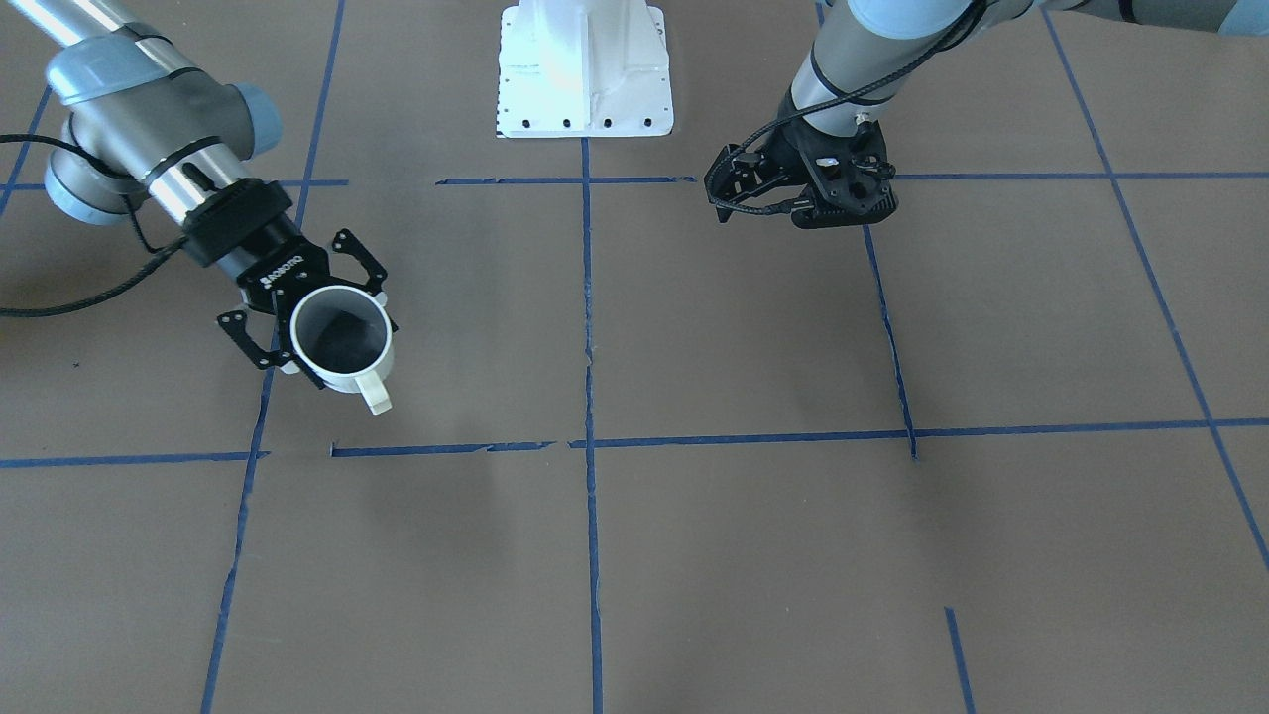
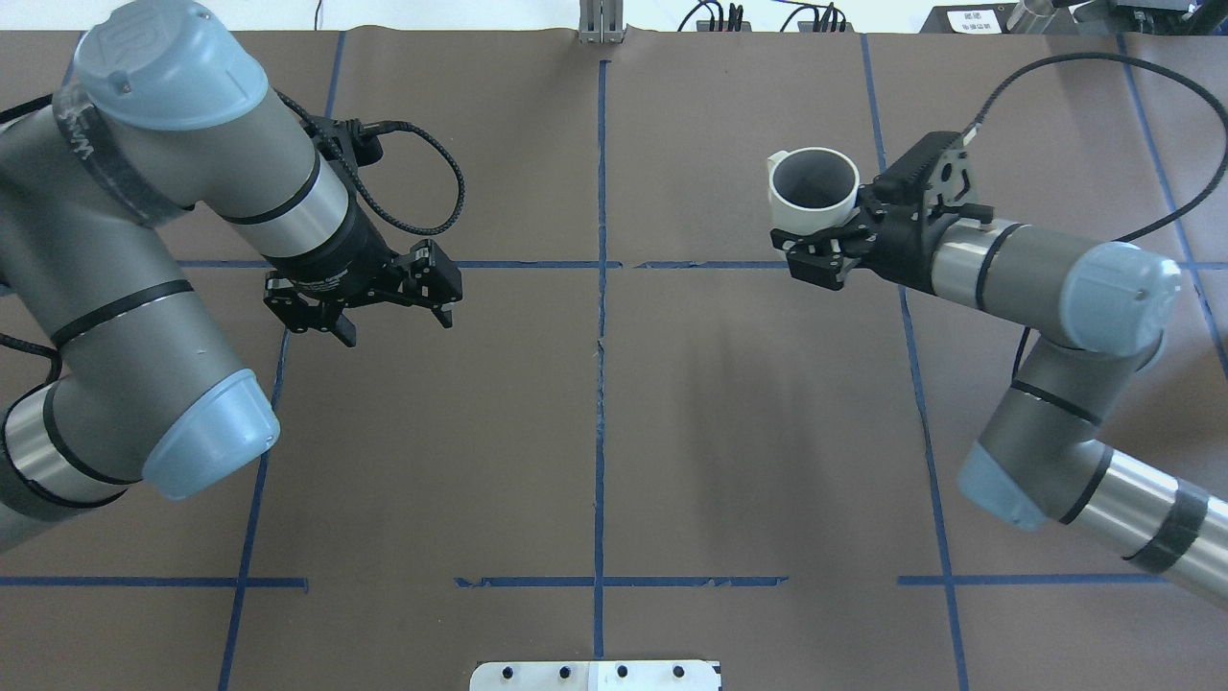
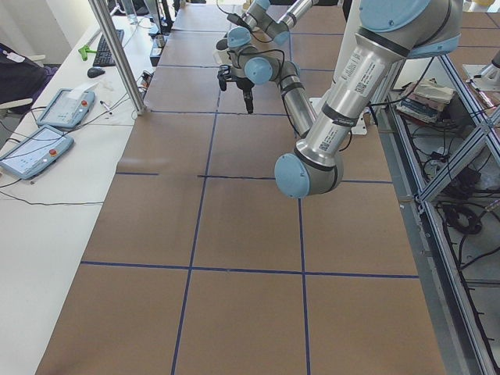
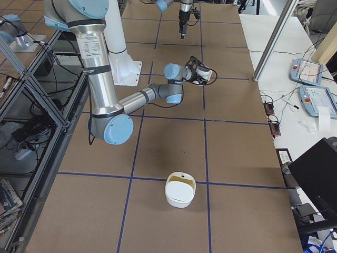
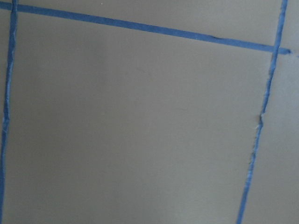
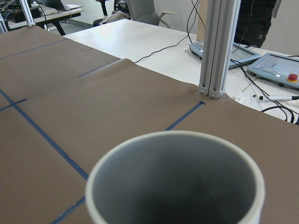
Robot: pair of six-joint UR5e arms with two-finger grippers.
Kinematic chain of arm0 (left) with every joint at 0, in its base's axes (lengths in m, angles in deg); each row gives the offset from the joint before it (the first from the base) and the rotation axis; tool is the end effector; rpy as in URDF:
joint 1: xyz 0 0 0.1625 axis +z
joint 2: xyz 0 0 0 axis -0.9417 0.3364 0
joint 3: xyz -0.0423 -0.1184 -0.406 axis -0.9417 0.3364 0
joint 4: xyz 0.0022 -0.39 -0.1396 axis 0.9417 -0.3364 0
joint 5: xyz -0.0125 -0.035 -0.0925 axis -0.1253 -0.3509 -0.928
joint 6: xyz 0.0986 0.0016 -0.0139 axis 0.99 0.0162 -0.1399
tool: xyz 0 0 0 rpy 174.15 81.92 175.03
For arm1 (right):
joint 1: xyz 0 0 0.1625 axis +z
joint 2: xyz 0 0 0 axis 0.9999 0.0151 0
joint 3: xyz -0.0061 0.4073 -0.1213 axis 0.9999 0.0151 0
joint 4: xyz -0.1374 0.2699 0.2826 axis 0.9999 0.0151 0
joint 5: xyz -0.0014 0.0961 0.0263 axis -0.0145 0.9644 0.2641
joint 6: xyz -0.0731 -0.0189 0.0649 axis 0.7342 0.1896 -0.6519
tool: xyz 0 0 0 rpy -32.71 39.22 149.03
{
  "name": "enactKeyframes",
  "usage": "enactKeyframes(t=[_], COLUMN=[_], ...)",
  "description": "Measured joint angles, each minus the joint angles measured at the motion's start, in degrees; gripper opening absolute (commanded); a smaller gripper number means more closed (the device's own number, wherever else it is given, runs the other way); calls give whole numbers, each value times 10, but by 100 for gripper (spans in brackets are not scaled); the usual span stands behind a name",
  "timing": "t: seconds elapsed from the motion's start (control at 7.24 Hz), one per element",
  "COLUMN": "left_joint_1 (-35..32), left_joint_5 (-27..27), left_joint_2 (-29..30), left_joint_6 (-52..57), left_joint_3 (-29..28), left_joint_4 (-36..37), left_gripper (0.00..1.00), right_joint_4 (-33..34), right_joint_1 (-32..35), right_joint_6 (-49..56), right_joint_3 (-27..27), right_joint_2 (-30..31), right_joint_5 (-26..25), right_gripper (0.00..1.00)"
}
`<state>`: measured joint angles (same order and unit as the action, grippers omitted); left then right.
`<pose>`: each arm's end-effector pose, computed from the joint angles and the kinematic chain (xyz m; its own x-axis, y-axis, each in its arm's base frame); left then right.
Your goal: Left arm hands cup to right arm to dump lemon
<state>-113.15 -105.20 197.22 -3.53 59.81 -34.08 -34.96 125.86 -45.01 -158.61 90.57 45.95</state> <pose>0.3800 -0.4515 0.1773 0.5837 -0.2106 -0.7842 0.0637 0.9747 -0.2143 -0.3872 -0.4584 0.3290 0.5429 -0.6541 0.5268 -0.2995 0.4353 0.8490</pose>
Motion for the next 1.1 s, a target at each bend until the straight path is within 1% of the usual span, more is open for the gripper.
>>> enactKeyframes(t=[0.14, 0.28, 0.41, 0.55, 0.83, 1.1], left_joint_1=[0, -3, -10, -17, -21, -21], left_joint_5=[-3, -5, -5, -5, -5, -5], left_joint_2=[24, 41, 49, 53, 71, 88], left_joint_6=[-50, -88, -111, -133, -167, -174], left_joint_3=[-17, -28, -34, -41, -63, -81], left_joint_4=[-3, -7, -19, -42, -76, -83], left_gripper=[100, 100, 100, 100, 100, 100], right_joint_4=[34, 69, 97, 111, 131, 139], right_joint_1=[-45, -81, -107, -126, -158, -173], right_joint_6=[3, 4, 4, 4, 5, 4], right_joint_3=[-1, -1, -2, -1, 1, 2], right_joint_2=[-32, -65, -89, -103, -122, -131], right_joint_5=[-60, -110, -142, -164, -202, -213], right_gripper=[20, 21, 21, 22, 30, 38])
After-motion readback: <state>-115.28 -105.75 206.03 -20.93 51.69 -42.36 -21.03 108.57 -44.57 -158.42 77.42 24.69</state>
